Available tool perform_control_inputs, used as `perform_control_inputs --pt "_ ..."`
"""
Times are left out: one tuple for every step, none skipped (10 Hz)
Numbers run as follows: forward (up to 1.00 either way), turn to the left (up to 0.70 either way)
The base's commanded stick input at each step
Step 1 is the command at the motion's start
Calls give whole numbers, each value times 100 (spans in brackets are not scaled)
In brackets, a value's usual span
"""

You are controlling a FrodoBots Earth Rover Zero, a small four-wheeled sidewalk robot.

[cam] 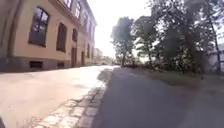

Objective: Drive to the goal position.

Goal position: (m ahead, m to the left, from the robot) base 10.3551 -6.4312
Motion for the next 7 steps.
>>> perform_control_inputs --pt "85 0" --pt "85 0" --pt "85 0" --pt "85 0" --pt "85 -16" --pt "85 -34" --pt "85 -34"
